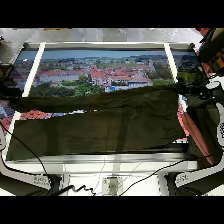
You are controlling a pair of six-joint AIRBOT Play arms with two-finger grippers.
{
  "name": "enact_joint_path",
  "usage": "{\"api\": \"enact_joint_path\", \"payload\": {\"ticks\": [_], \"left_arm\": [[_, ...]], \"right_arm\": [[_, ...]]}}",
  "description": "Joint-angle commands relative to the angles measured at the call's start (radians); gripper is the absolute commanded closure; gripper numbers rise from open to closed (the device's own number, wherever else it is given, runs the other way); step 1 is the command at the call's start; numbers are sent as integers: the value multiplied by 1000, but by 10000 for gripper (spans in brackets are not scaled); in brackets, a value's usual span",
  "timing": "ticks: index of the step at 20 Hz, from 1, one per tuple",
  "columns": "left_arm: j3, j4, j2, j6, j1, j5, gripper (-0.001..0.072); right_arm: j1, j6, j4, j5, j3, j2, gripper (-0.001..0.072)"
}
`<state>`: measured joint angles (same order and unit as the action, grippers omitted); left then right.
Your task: Fold the clothes and pants, and hang the long-sleeved shirts on hangers.
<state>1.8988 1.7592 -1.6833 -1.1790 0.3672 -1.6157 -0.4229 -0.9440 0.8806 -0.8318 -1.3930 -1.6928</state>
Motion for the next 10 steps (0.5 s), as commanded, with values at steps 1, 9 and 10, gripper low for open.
{"api": "enact_joint_path", "payload": {"ticks": [1,9,10], "left_arm": [[83,-87,15,63,23,-20,689],[103,-424,24,226,149,-96,689],[103,-394,21,227,157,-47,689]], "right_arm": [[-17,-8,34,-6,-1,22,686],[-17,-8,34,-23,-1,22,686],[-17,-8,34,-21,-1,22,685]]}}
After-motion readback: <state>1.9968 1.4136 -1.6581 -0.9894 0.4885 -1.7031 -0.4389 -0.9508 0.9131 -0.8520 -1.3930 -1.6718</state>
